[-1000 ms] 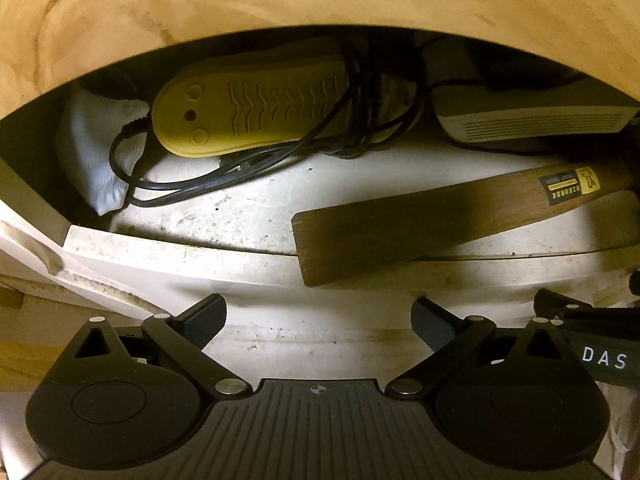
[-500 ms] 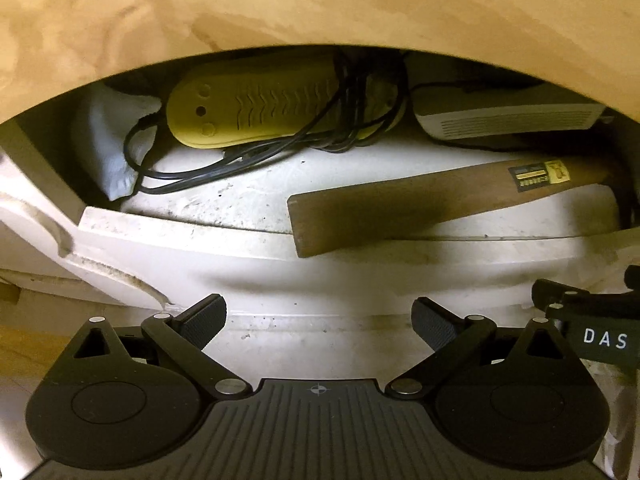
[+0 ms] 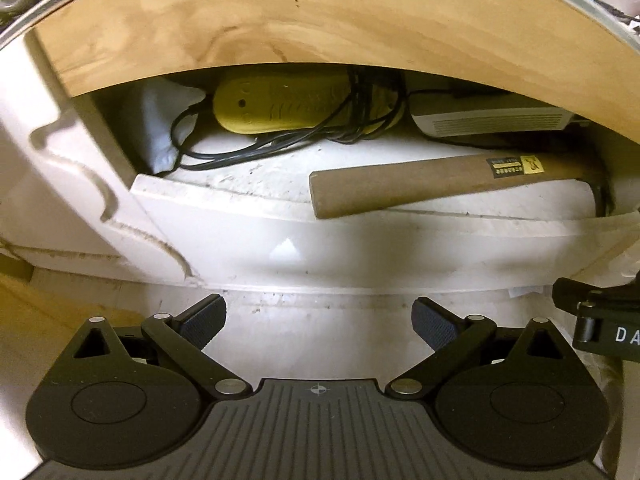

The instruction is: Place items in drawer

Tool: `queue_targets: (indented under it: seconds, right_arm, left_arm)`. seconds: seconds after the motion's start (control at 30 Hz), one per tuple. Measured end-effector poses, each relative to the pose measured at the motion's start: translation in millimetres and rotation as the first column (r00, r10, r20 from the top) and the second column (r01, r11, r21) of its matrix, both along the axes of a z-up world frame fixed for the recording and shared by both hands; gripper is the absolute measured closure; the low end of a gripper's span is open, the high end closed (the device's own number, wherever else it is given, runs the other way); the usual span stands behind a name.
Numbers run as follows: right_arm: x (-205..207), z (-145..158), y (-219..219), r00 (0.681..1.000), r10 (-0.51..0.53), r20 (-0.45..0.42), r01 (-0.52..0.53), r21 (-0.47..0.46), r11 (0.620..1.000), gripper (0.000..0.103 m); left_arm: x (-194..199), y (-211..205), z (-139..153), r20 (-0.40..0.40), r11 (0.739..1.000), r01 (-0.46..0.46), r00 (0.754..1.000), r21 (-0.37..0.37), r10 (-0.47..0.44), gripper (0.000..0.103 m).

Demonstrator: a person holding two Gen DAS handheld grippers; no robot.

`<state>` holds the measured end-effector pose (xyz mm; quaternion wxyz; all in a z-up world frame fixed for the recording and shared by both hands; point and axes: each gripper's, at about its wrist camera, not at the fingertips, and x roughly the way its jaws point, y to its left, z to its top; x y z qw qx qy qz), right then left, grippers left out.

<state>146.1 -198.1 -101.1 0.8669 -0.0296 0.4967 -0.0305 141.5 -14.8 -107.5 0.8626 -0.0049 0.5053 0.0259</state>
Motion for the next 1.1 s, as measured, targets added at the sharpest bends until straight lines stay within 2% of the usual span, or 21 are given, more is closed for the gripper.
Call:
queue_targets:
  seconds: [0.4, 0.63, 1.1]
  right_arm:
    - [-31, 32, -4, 0.999, 0.01, 0.052, -0.012, 0.045, 0.999, 0.0]
    - [-54, 53, -4, 0.996, 0.021, 0.089, -0.028, 0.073, 0.997, 0.0]
    - [-92, 67, -6, 0.99, 0.052, 0.128, -0.065, 0.095, 0.993, 0.0]
  left_arm:
    - [-41, -4, 41, 0.06, 0.999, 0.034, 0.998, 0.014, -0.034, 0.001]
    - [-67, -6, 67, 0.112, 0.999, 0.049, 0.993, -0.017, -0.047, 0.001]
    - [-97, -1, 80, 0.147, 0.998, 0.032, 0.989, -0.051, -0.024, 0.001]
